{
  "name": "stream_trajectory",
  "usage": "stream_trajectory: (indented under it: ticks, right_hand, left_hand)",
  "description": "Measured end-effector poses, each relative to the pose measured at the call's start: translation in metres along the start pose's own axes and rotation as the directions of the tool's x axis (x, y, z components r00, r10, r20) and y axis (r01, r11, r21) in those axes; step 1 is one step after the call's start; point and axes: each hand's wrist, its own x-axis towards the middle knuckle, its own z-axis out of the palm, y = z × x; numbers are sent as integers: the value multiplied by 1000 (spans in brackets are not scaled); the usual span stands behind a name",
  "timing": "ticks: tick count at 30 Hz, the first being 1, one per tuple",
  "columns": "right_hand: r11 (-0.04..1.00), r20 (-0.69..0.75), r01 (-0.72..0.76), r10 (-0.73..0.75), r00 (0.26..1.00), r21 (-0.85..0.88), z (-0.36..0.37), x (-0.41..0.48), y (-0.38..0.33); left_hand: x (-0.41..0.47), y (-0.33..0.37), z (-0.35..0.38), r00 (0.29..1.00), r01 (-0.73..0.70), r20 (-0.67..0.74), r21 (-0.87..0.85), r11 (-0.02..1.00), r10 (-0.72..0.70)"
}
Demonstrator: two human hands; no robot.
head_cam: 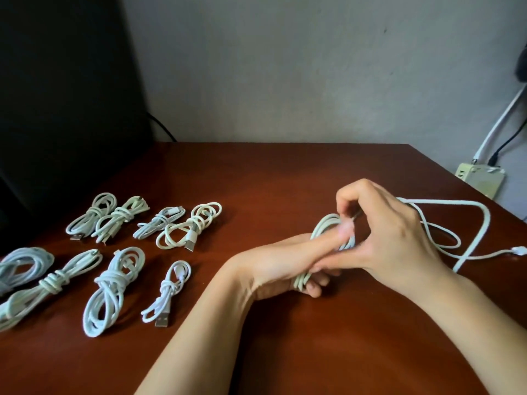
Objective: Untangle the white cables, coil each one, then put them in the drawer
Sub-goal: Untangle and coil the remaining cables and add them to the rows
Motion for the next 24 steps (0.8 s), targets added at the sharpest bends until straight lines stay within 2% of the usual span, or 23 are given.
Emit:
stream_trajectory:
  ticks: [4, 8, 10, 12, 15, 18, 24]
  right_hand:
    - [999, 20, 48, -48, 999, -21, 2, 1, 3]
    - [999, 122, 38, -42, 992, 33, -2, 5, 7]
    - [997, 128, 71, -65, 990, -44, -3, 5, 9]
    - [982, 79, 91, -78, 994, -164, -4, 5, 13]
    - [962, -6, -13, 12, 1000, -271, -9, 6, 18]
    - [962, -28, -98, 94, 995, -257, -13, 6, 21]
    - [978, -139, -94, 68, 988, -187, -7, 8, 19]
  left_hand:
    - [-1, 0, -1, 995, -10, 103, -14, 1000, 11]
    - [1, 1, -1, 1000, 16, -6, -130, 991, -17]
    - [0, 1, -3, 998, 16, -49, -200, 980, -26]
    - [0, 2, -6, 999, 9, -33, -244, 970, -18]
    - [-3, 4, -8, 1000, -8, -4, -278, 961, 7]
    - [-4, 5, -9, 1000, -21, 7, -269, 963, 23]
    - [-4, 4, -9, 999, -12, 31, -264, 964, 21]
